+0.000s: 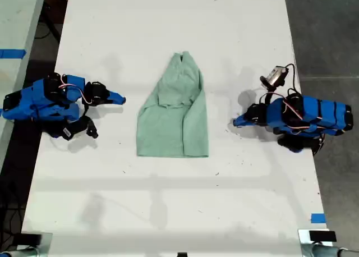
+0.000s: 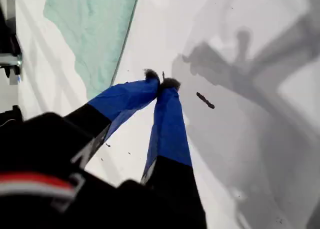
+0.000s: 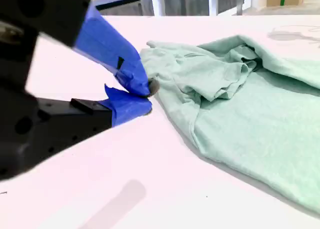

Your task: Fold t shirt

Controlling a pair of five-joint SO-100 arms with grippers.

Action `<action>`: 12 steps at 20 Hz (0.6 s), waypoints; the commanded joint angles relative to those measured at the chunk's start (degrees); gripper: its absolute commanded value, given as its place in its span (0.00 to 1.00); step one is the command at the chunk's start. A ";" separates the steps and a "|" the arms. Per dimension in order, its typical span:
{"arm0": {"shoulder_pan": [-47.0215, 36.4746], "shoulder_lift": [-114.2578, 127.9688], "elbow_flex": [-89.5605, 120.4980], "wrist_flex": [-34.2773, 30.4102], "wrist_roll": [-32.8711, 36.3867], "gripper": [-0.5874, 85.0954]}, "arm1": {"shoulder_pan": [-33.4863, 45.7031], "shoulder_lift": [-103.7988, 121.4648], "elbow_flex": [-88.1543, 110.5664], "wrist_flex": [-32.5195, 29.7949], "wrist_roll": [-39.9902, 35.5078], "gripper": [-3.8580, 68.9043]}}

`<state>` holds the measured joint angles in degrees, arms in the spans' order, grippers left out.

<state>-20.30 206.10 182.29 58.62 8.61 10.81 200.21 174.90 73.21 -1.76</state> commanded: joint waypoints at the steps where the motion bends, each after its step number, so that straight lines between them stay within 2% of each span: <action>1: -0.18 0.44 -0.09 -0.35 -0.09 0.01 | 0.44 0.88 3.34 0.62 0.88 0.09; 12: -0.35 0.44 0.00 -0.53 -0.18 0.01 | 0.53 0.88 3.34 0.79 1.23 0.10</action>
<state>-20.30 206.10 182.29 58.62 8.61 10.81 200.21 174.90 73.56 -0.97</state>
